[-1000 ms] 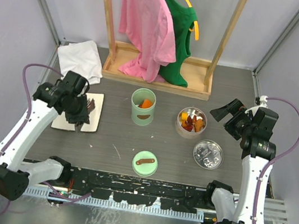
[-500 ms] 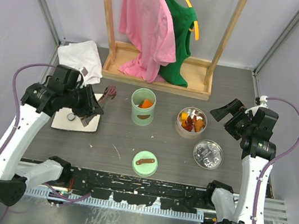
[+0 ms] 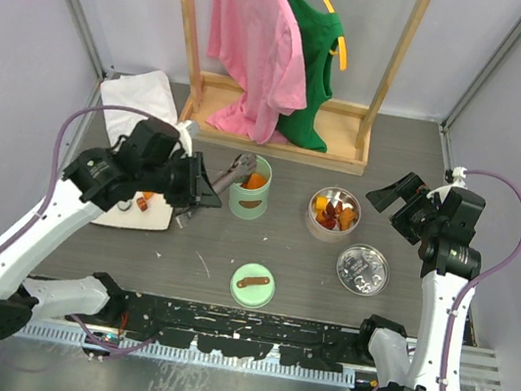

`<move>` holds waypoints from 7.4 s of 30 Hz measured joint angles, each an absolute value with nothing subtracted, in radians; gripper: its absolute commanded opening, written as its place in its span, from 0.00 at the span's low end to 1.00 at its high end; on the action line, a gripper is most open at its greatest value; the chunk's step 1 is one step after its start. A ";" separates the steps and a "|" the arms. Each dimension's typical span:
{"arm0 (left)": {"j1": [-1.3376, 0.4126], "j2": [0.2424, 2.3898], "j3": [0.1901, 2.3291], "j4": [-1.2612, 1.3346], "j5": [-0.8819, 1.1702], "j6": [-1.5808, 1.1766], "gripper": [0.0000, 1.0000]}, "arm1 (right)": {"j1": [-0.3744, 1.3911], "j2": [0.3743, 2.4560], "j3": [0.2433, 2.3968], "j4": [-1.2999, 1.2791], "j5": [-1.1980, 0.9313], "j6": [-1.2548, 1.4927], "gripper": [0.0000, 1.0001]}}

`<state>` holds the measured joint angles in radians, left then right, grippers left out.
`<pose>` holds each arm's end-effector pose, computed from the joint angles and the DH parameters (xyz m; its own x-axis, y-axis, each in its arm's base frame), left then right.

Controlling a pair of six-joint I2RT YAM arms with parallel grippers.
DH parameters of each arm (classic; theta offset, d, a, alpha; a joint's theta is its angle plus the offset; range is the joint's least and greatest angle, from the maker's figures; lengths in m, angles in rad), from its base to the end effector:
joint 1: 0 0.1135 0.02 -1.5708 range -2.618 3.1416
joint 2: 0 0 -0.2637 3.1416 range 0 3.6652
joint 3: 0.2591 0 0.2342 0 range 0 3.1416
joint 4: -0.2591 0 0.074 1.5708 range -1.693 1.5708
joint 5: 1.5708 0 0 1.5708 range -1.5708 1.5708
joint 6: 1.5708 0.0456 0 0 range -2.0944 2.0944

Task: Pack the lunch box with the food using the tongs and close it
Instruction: Pick up the fake food from the plate, then place the fake food in the packing box, then pick up the fake food from the plate, then place the fake food in the packing box.

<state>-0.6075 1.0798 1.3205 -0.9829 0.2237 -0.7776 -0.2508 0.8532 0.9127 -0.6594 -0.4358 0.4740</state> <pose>0.1490 -0.1159 0.3782 -0.8801 -0.2213 -0.4200 0.1029 0.7747 -0.6239 0.1638 -0.0221 0.3204 -0.5380 0.5650 -0.6256 0.1495 0.7943 0.5888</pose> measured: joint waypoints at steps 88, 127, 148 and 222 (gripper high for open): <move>-0.897 1.121 1.374 -1.000 -0.408 -0.732 0.32 | -0.251 0.851 0.942 -0.703 -0.360 0.471 1.00; -0.234 1.220 1.113 -1.203 -0.135 -0.601 0.43 | -0.251 0.850 0.937 -0.688 -0.386 0.481 1.00; -0.186 1.319 1.108 -1.124 -0.092 -0.528 0.40 | -0.251 0.851 0.937 -0.687 -0.386 0.481 1.00; -1.013 1.872 1.822 -0.842 0.047 -0.659 0.18 | -0.251 0.842 0.948 -0.720 -0.315 0.446 1.00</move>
